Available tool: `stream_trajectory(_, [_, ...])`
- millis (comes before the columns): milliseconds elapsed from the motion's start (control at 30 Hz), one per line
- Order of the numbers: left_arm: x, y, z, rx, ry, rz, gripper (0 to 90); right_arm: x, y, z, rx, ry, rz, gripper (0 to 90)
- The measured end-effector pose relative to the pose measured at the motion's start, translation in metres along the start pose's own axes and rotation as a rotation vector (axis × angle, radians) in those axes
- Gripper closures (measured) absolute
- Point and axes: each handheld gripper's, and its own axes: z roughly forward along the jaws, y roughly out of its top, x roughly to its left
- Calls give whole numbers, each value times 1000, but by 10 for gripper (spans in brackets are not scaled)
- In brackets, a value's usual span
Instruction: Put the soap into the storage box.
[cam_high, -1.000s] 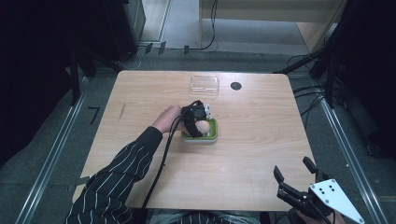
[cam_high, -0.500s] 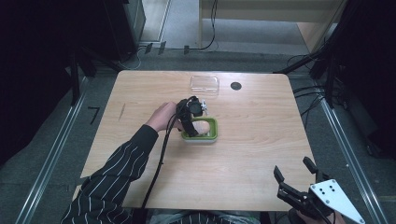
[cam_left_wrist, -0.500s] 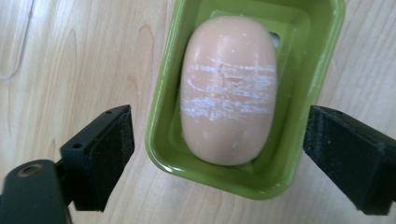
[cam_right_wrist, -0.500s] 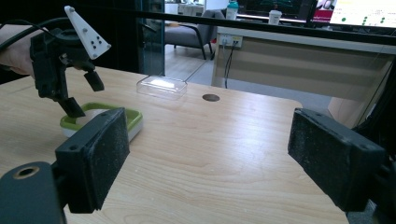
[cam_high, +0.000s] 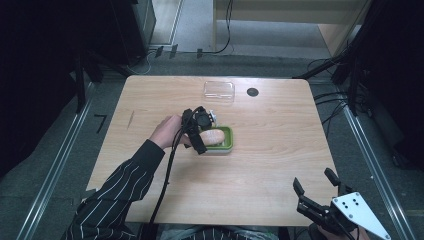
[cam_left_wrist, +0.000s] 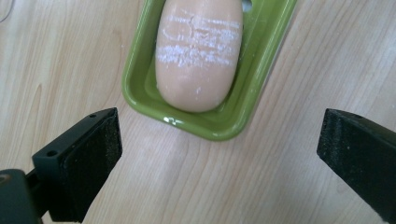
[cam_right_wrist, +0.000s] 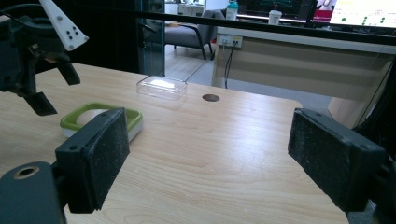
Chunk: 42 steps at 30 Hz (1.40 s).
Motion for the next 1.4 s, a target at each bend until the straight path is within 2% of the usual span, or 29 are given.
stream_trajectory(200, [-8,-12,-4,3,1,-38,0,0,0,0,-1,1,-2,132])
stream_trajectory(233, [-11,-15,-4,1,1,-54,0,0,0,0,-1,1,-2,132])
stream_trajectory(600, [-26,-36,-4,24,6,-98,0,0,0,0,0,2,4,132])
stream_trajectory(667, [-29,-41,-4,17,7,-118,0,0,0,-1,0,2,4,132])
stream_trajectory(733, [-33,-47,-4,23,12,-117,0,0,0,-1,-1,2,4,132])
stream_trajectory(1000, [-45,-69,-5,11,34,-158,0,0,0,-1,-1,2,4,132])
stream_trajectory(1233, [-60,-87,-4,8,48,-171,0,0,0,-1,-3,0,2,132])
stream_trajectory(1400, [-68,-102,-3,-3,67,-165,0,0,0,-1,-5,1,3,132])
